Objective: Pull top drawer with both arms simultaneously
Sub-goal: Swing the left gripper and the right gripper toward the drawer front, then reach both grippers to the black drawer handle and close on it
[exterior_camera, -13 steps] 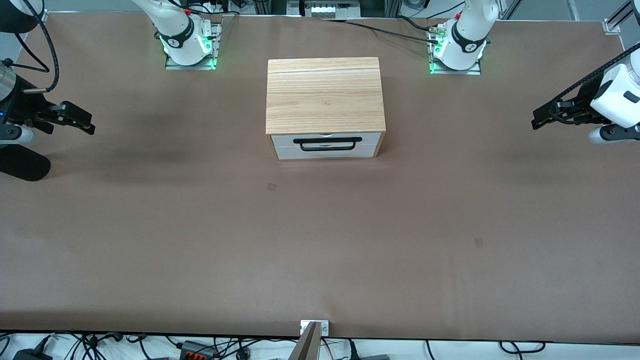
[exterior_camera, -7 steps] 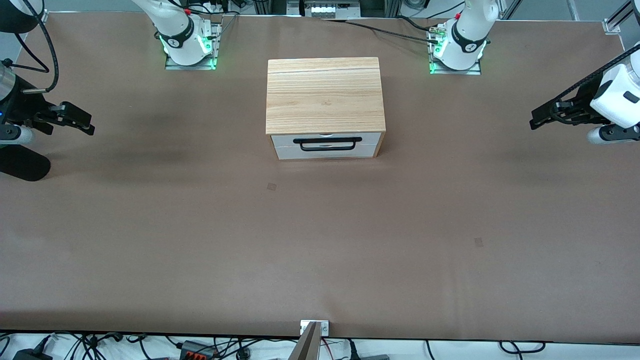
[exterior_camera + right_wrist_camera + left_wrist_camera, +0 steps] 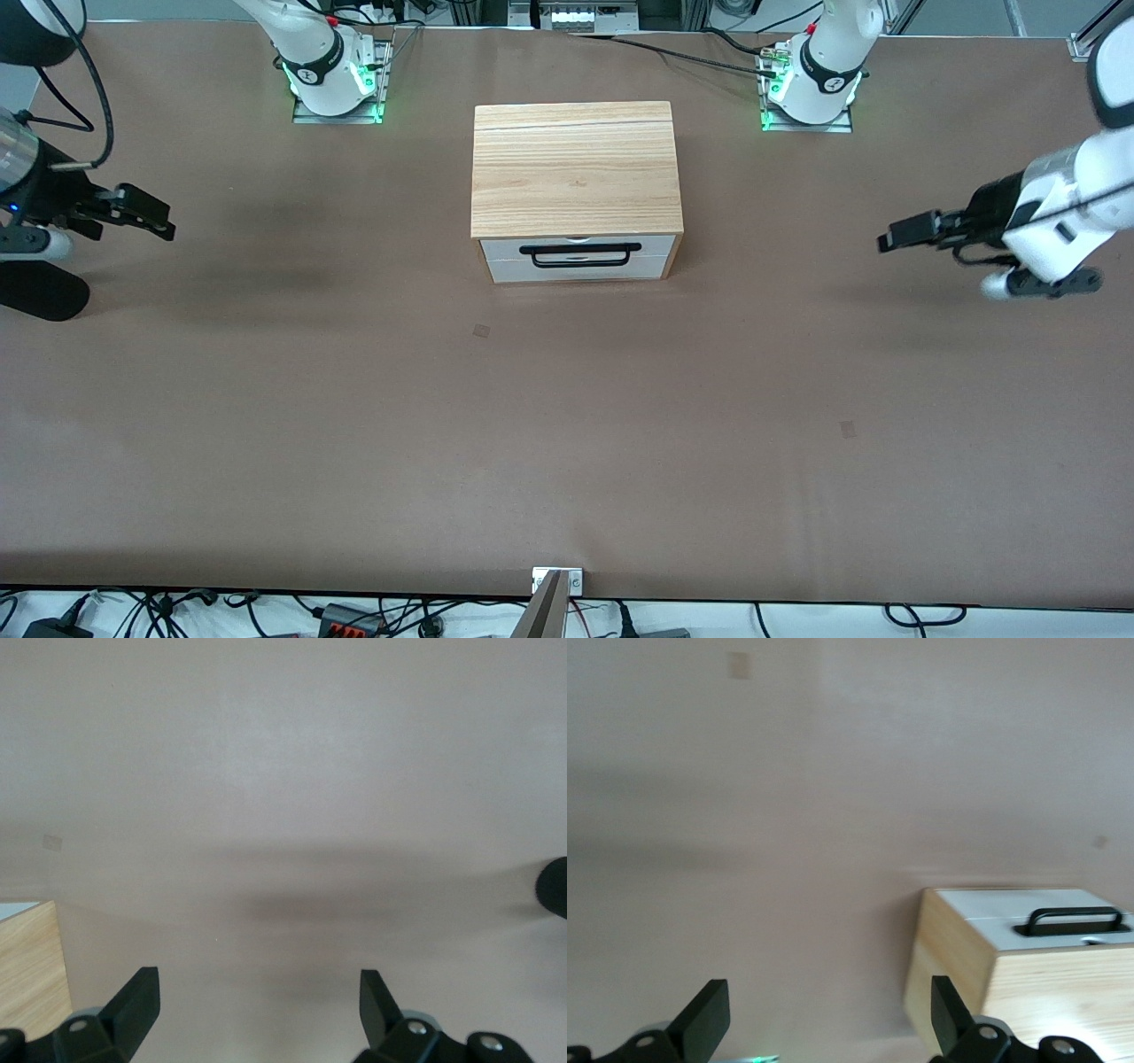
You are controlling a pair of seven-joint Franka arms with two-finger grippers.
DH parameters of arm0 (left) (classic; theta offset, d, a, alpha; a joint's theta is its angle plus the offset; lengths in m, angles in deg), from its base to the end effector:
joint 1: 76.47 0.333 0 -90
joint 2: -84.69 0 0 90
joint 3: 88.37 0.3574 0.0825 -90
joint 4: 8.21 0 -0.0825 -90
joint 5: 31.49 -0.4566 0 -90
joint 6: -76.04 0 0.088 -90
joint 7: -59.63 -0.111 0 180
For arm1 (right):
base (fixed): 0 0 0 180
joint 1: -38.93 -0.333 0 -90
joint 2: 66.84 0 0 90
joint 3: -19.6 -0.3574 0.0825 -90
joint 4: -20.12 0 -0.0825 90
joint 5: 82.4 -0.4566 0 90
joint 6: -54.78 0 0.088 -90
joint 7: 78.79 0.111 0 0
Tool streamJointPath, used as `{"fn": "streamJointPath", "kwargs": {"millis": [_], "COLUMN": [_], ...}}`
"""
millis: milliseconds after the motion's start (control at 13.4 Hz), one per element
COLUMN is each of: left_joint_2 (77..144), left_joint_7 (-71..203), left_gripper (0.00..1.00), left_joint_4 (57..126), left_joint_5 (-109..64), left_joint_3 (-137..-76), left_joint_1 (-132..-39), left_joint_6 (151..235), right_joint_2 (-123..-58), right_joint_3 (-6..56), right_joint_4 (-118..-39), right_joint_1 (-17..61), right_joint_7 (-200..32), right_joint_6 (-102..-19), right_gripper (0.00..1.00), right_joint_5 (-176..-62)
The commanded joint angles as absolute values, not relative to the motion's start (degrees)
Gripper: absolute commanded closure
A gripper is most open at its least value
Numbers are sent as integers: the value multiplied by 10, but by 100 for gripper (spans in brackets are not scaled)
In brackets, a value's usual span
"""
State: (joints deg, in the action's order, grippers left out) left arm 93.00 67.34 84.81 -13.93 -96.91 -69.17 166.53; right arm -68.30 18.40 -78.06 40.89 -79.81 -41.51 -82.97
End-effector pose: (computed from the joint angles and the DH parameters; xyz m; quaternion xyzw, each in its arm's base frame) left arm 0.6627 -0.0420 0.5471 0.9798 0.0708 -0.1050 0.1547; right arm 0.6369 -0.0076 0.5771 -0.9996 -0.0016 0.0291 0.0056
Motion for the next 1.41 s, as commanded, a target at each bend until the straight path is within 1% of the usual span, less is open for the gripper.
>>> {"fn": "streamJointPath", "kwargs": {"millis": [0, 149, 223, 298, 521, 745, 894, 1043, 1191, 1340], "left_joint_2": [975, 994, 1002, 1014, 1060, 1075, 1082, 1092, 1093, 1090], "left_joint_7": [649, 614, 587, 564, 544, 507, 407, 352, 271, 216], "left_gripper": [0, 0, 0, 0, 0, 0, 0, 0, 0, 0], "left_joint_4": [812, 813, 816, 819, 819, 826, 858, 893, 942, 998], "left_joint_5": [-72, -14, -2, 0, 65, 82, 88, 155, 214, 303], "left_joint_3": [-973, -972, -972, -972, -973, -975, -979, -983, -1001, -1008], "left_joint_1": [-695, -690, -688, -689, -690, -704, -710, -712, -719, -719], "left_joint_6": [1666, 1671, 1680, 1682, 1693, 1714, 1757, 1787, 1840, 1866], "right_joint_2": [-756, -790, -801, -826, -895, -922, -930, -950, -956, -969], "right_joint_3": [178, 176, 172, 173, 172, 172, 172, 172, 172, 172], "right_joint_4": [-769, -759, -748, -732, -690, -689, -691, -696, -716, -717], "right_joint_1": [396, 377, 372, 358, 325, 292, 259, 229, 217, 208], "right_joint_7": [-802, -825, -833, -834, -842, -845, -844, -844, -845, -845], "right_joint_6": [-422, -426, -428, -431, -473, -501, -522, -549, -584, -592], "right_gripper": [0, 0, 0, 0, 0, 0, 0, 0, 0, 0], "right_joint_5": [-857, -870, -894, -916, -938, -1071, -1111, -1168, -1254, -1307]}}
